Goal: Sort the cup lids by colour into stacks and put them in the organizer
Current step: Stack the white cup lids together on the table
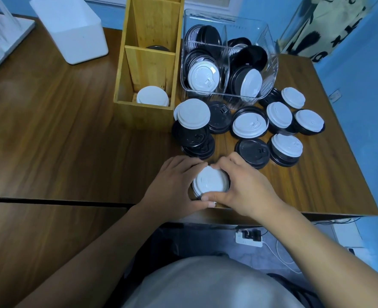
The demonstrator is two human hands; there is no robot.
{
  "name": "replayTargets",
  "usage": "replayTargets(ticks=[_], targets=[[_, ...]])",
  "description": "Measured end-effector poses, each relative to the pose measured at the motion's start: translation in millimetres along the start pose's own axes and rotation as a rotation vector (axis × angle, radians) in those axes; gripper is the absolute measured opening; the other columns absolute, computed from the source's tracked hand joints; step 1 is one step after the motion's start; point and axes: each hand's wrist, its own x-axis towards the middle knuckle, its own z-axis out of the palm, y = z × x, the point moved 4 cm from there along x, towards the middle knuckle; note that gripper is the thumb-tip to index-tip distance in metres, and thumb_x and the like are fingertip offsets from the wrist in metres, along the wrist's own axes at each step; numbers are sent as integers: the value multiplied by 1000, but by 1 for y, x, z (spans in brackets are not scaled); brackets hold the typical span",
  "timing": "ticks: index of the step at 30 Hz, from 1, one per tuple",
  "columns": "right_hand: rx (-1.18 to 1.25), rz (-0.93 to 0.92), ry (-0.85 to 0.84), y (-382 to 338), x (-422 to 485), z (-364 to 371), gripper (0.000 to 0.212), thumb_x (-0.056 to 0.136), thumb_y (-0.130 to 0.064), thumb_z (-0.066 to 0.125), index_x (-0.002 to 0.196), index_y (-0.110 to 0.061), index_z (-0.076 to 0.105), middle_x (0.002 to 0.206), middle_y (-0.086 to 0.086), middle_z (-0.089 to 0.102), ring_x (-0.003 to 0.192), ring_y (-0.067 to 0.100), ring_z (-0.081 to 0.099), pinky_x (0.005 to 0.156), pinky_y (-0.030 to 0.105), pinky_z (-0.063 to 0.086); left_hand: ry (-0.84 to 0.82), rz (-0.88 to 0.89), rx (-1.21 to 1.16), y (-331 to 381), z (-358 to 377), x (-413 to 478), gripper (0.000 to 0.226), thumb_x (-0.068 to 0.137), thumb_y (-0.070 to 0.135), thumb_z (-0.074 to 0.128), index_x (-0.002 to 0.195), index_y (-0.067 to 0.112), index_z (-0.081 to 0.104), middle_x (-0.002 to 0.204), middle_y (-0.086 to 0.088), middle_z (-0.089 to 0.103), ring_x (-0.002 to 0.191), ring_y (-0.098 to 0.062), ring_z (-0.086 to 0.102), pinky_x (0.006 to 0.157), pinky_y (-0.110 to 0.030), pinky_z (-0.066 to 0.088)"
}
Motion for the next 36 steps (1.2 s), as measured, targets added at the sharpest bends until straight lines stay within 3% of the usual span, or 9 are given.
replayTargets(ticks=[6, 9, 12, 16, 22, 27, 31, 36], targets=[[17, -88, 111, 11, -2, -9, 59, 81, -79, 52, 121, -37, 59, 105, -19, 50, 96, 5, 52, 74, 30, 49, -10, -4, 3, 2, -2, 1, 86, 71, 71, 72, 135, 15, 59, 124, 6, 57, 121, -18, 50, 110, -41, 38], [84, 23, 371, 39, 8, -39, 47, 89, -61, 60, 122, -28, 62, 110, -12, 56, 97, 10, 52, 82, 28, 45, -52, -24, 18, 3, -4, 1, 88, 71, 73, 69, 138, 18, 56, 127, 8, 55, 124, -15, 47, 113, -37, 34], [-42, 143, 488, 63, 25, -64, 51, 88, -50, 68, 130, -25, 56, 127, -1, 54, 119, 24, 48, 93, 34, 42, -65, -38, 6, 3, -5, 1, 89, 71, 74, 70, 140, 19, 54, 129, 10, 54, 126, -13, 46, 114, -36, 34], [-229, 125, 369, 70, 51, -73, 64, 83, -58, 69, 137, -28, 51, 139, -2, 53, 123, 29, 44, 93, 45, 47, -78, -51, 3, 3, -6, 2, 90, 71, 75, 71, 140, 20, 54, 130, 11, 53, 127, -12, 45, 114, -36, 34], [-311, 168, 226, 74, 74, -67, 72, 80, -63, 70, 140, -31, 47, 135, -4, 60, 124, 26, 45, 79, 41, 47, -96, -58, 10, 2, -5, 2, 90, 71, 76, 68, 141, 21, 53, 131, 11, 53, 128, -12, 45, 114, -37, 34], [-110, 192, 274, 67, 65, -76, 72, 75, -56, 79, 136, -33, 47, 136, -1, 52, 128, 26, 43, 87, 44, 47, -96, -67, 6, 2, -5, 2, 90, 71, 76, 69, 140, 22, 53, 131, 12, 53, 127, -12, 45, 114, -37, 34], [38, 115, 380, 43, 14, -72, 72, 71, -54, 83, 132, -33, 50, 130, -5, 51, 123, 19, 42, 89, 35, 39, -104, -77, 5, 2, -5, 2, 90, 70, 78, 68, 140, 23, 54, 130, 13, 54, 127, -13, 46, 114, -38, 34], [116, 110, 323, 46, -53, -23, 72, 66, -56, 83, 128, -36, 52, 121, -12, 51, 115, 15, 43, 88, 32, 43, -96, -86, -1, 2, -5, 2, 90, 69, 77, 70, 139, 23, 55, 130, 12, 54, 127, -14, 47, 113, -39, 36]])
